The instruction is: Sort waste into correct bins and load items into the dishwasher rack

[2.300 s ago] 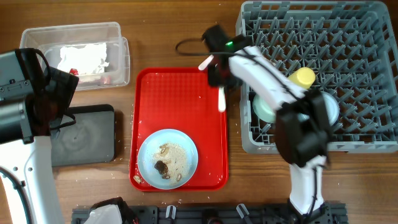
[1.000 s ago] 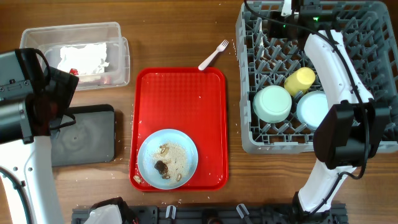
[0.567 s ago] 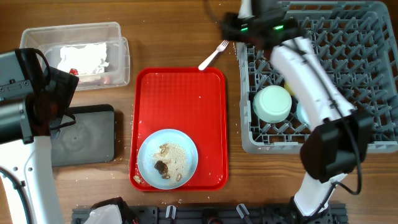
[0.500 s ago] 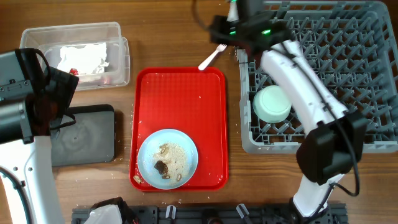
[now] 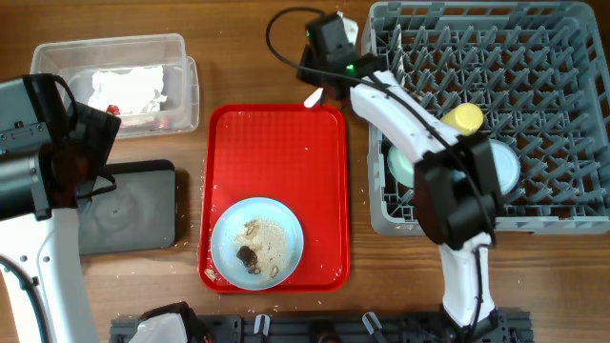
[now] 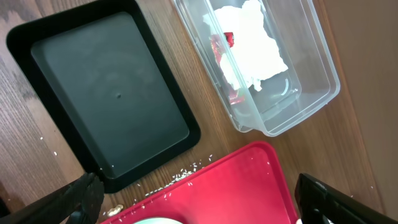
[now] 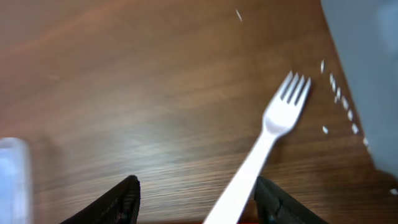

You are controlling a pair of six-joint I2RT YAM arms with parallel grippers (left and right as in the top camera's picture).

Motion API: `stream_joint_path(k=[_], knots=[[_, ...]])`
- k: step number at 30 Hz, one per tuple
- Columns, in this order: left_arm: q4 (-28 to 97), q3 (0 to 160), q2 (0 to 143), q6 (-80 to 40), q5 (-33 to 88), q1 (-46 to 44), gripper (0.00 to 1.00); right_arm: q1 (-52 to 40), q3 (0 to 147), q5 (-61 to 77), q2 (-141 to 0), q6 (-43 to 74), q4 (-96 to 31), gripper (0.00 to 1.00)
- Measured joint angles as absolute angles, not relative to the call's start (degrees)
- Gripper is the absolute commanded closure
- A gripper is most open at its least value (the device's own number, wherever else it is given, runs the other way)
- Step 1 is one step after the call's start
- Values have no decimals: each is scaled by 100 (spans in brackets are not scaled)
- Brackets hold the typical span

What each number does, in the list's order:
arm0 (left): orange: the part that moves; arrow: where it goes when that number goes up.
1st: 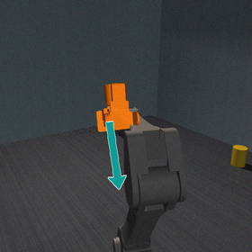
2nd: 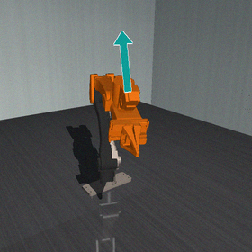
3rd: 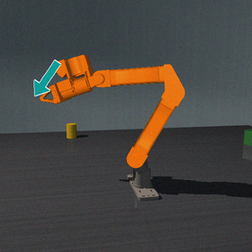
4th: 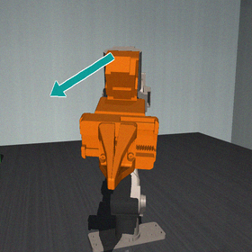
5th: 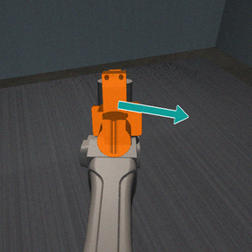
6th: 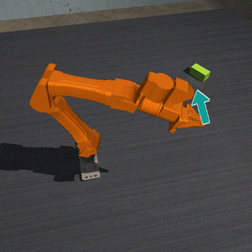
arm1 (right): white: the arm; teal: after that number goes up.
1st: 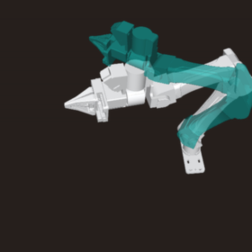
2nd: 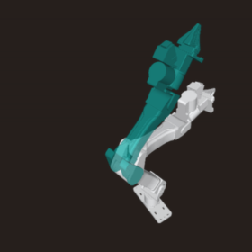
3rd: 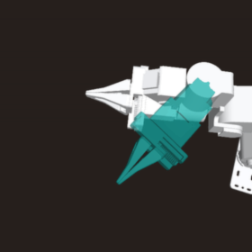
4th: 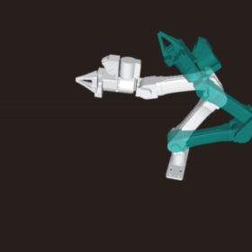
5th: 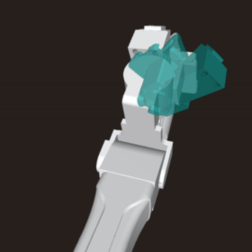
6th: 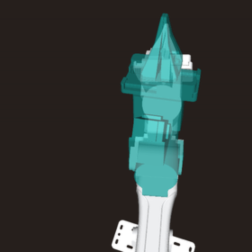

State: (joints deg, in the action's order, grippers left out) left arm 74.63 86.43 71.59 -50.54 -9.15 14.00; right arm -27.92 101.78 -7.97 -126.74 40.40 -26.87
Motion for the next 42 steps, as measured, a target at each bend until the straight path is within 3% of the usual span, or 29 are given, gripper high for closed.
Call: stream_joint_path(k=[25,35,40,42], knots=[[7463,8643,7161,-5054,-915,1400,0,-2792,10182,-1203,-13454,5140,-2681,41],[7463,8643,7159,-5052,-915,1400,0,-2794,10193,-1205,-13485,5245,-2438,78],[7463,8643,7159,-5054,-915,1400,0,-2794,10193,-1203,-13485,5275,-2427,94],[7463,8643,7159,-5054,-915,1400,0,-2794,10221,-1203,-13485,5275,-2399,96]])
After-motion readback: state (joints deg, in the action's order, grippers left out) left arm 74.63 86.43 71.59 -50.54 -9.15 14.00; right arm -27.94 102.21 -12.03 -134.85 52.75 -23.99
